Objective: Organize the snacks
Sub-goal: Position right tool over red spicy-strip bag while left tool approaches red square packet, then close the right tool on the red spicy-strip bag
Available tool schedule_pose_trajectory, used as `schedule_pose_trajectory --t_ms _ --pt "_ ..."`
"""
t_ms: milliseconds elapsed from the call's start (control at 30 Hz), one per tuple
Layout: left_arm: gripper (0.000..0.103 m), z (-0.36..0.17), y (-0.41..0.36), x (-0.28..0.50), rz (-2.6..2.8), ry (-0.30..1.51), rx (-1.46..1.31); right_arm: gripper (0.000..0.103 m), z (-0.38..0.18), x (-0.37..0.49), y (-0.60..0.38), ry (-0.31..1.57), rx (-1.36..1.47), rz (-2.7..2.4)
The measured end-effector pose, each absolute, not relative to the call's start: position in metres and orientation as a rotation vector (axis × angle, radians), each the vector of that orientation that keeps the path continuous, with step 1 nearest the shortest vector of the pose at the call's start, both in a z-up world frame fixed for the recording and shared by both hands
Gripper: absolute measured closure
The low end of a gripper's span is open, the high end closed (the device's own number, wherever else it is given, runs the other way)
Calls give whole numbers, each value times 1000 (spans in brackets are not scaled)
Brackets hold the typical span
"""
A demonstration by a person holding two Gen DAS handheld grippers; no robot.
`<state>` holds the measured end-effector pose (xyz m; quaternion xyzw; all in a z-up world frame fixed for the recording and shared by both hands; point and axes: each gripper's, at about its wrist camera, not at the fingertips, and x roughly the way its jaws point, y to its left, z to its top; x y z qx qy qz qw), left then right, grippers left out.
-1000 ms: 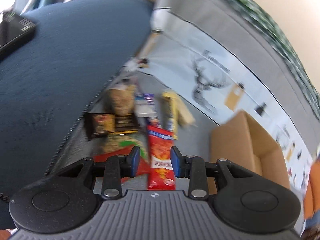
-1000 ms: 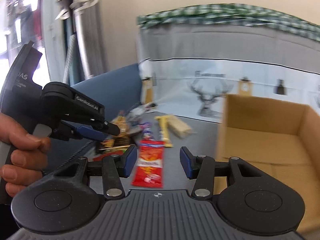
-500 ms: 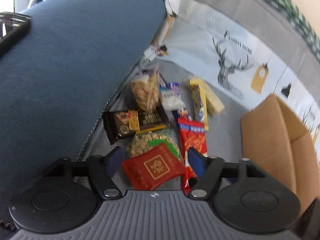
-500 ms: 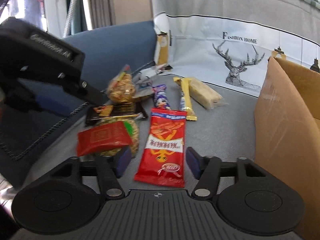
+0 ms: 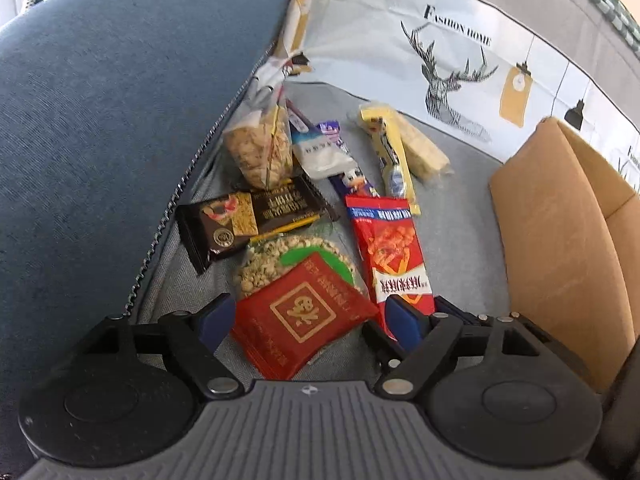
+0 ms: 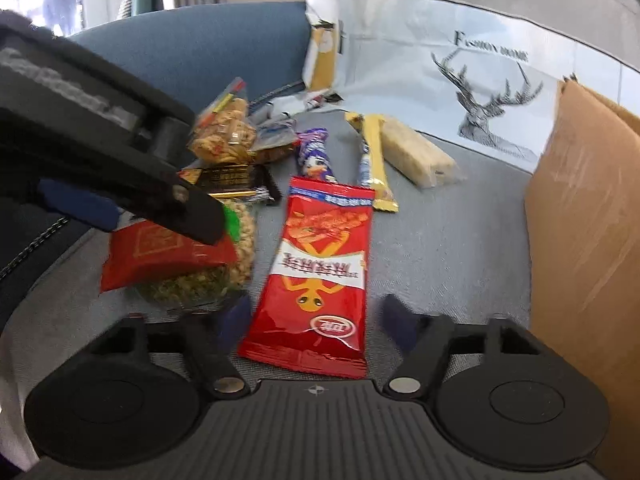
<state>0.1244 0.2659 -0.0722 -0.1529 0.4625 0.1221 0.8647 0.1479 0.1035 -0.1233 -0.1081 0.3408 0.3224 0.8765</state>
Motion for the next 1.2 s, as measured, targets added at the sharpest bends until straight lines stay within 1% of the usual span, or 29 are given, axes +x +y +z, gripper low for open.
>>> schedule_pose_trajectory --t_ms 133,233,367,567,667,833,867,933,967,1000,1033,1067,1100,1200 --pt "17 -73 265 126 238 977 -318 51 -121 142 101 700 -251 686" --pt "17 -74 263 126 238 982 -314 52 -116 138 95 720 -238 686" --pt "17 -75 264 125 236 988 -316 53 -106 128 90 741 -270 695" --pt "17 -74 263 121 228 991 -317 53 -85 100 75 822 -278 689" --pt "17 -76 260 120 226 1005 -300 52 -76 80 66 821 -275 709" --pt "19 -82 254 123 229 1044 -260 52 -82 66 59 831 -288 682" --pt "24 -83 252 123 232 1051 -249 52 -86 66 59 829 -303 674" --pt "35 -85 251 123 235 1064 -236 51 -91 68 63 826 -321 670" --pt "44 -86 252 123 233 1072 -241 50 -93 69 64 823 -323 674" --pt "50 -86 254 122 232 1075 -251 50 -94 69 65 820 -324 676" --pt "54 -85 256 120 230 1073 -263 49 -95 68 67 814 -326 678" --pt "61 -84 258 118 222 1072 -279 48 -95 69 68 811 -328 681" --pt "65 -83 259 116 211 1074 -299 46 -95 69 68 808 -325 685" --pt "63 -83 260 112 174 1097 -342 38 -93 70 68 805 -301 693"
